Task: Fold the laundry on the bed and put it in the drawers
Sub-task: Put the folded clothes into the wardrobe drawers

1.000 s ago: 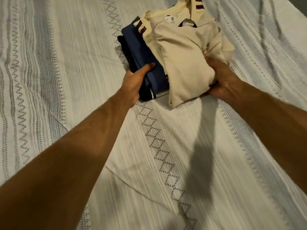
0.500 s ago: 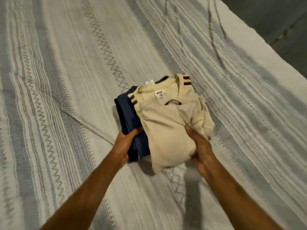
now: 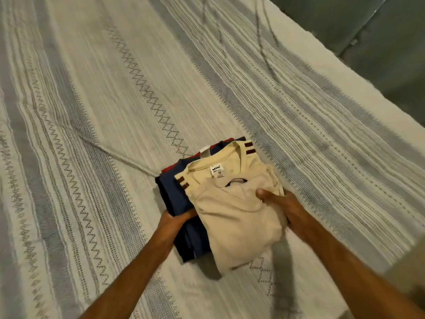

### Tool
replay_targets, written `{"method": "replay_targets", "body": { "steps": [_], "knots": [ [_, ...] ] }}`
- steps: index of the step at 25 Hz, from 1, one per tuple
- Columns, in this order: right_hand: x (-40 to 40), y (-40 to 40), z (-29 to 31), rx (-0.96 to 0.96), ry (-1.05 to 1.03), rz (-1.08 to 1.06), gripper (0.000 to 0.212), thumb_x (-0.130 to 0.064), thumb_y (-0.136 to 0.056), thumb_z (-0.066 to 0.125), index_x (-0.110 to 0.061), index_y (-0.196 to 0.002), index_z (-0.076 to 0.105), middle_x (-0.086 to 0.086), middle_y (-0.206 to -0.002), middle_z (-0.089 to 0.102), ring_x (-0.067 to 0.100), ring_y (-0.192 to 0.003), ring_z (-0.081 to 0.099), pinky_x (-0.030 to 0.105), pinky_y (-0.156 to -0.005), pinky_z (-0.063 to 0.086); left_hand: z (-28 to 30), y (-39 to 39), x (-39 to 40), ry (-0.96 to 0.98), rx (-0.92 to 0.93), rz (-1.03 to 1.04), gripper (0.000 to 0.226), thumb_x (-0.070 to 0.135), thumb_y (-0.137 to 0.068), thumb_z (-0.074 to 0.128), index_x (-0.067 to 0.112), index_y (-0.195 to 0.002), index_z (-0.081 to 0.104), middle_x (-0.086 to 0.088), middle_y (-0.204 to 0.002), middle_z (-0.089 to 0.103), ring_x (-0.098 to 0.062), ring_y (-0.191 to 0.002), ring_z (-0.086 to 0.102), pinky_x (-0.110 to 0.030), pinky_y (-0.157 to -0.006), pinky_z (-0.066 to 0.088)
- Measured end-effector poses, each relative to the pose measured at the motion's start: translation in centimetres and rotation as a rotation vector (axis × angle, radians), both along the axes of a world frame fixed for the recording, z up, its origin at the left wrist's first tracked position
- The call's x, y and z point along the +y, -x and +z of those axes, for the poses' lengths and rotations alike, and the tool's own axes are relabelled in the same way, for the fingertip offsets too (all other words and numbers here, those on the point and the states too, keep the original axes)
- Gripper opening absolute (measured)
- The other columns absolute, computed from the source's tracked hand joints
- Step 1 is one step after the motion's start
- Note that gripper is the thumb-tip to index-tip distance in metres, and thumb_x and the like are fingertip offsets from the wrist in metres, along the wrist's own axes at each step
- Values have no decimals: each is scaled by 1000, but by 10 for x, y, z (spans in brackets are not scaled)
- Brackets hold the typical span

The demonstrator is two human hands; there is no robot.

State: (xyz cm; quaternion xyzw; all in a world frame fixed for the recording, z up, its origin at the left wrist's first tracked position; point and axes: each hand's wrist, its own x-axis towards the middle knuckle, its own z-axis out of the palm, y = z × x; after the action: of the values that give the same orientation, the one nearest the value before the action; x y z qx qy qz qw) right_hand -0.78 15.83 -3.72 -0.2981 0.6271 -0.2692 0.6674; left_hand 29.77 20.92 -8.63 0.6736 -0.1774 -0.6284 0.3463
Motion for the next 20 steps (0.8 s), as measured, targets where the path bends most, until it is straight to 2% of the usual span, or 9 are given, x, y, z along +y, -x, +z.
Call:
{"method": "replay_targets", "body": {
  "steps": [3, 6, 8, 10, 13, 15, 18, 20],
  "knots": [
    [-19, 10, 1, -24, -91, 315, 62, -32, -77, 91, -28, -134, 65, -3, -124, 75, 19, -114, 72, 45, -104, 53, 14, 10, 3, 96, -105, -61, 99, 53, -38, 91, 20, -127, 64, 2, -114, 75, -17, -105, 72, -23, -74, 58],
    [-1, 24, 11, -52, -124, 337, 62, -24, -78, 89, -29, -134, 62, -3, -124, 75, 18, -114, 72, 44, -105, 53, 36, 23, 13, 164, -117, -208, 75, 39, -60, 98, 34, -126, 62, 14, -112, 76, -6, -104, 71, -21, -81, 59],
    [27, 45, 24, -65, -132, 266, 63, -18, -78, 87, -25, -135, 62, -2, -123, 76, 18, -112, 72, 42, -103, 53, 56, 44, 16, 226, -134, -302, 63, 21, -74, 89, 42, -123, 57, 24, -108, 74, 4, -102, 70, -17, -81, 59],
    [59, 75, 48, -38, -105, 156, 58, -16, -76, 86, -26, -129, 65, -5, -116, 78, 13, -105, 74, 33, -92, 55, 73, 73, 15, 302, -166, -391, 71, 18, -77, 90, 46, -128, 48, 25, -116, 68, 12, -102, 66, -14, -84, 57],
    [102, 128, 85, 52, -52, 0, 60, -24, -69, 91, -35, -122, 65, -12, -108, 79, 8, -95, 76, 32, -84, 57, 98, 125, 14, 371, -136, -527, 96, 50, -63, 93, 46, -143, 39, 20, -133, 62, 8, -114, 63, -14, -88, 55],
    [132, 170, 113, 96, -13, -137, 61, -25, -65, 94, -37, -117, 66, -14, -104, 79, 8, -92, 76, 36, -85, 58, 120, 172, 11, 377, -96, -611, 103, 62, -54, 89, 50, -143, 38, 23, -133, 63, 5, -117, 63, -17, -92, 56],
    [174, 233, 159, 106, 81, -320, 69, -16, -59, 99, -34, -117, 66, -13, -104, 79, 9, -93, 76, 26, -77, 59, 165, 247, 6, 399, -76, -734, 120, 74, -42, 90, 38, -146, 44, 15, -132, 66, -3, -116, 66, -16, -82, 58],
    [215, 283, 192, 85, 119, -484, 63, -14, -56, 96, -31, -111, 70, -11, -103, 80, 10, -93, 76, 22, -74, 59, 212, 318, 8, 417, -69, -892, 117, 74, -40, 90, 38, -143, 47, 14, -127, 68, -5, -110, 68, -16, -75, 58]
  ]
}}
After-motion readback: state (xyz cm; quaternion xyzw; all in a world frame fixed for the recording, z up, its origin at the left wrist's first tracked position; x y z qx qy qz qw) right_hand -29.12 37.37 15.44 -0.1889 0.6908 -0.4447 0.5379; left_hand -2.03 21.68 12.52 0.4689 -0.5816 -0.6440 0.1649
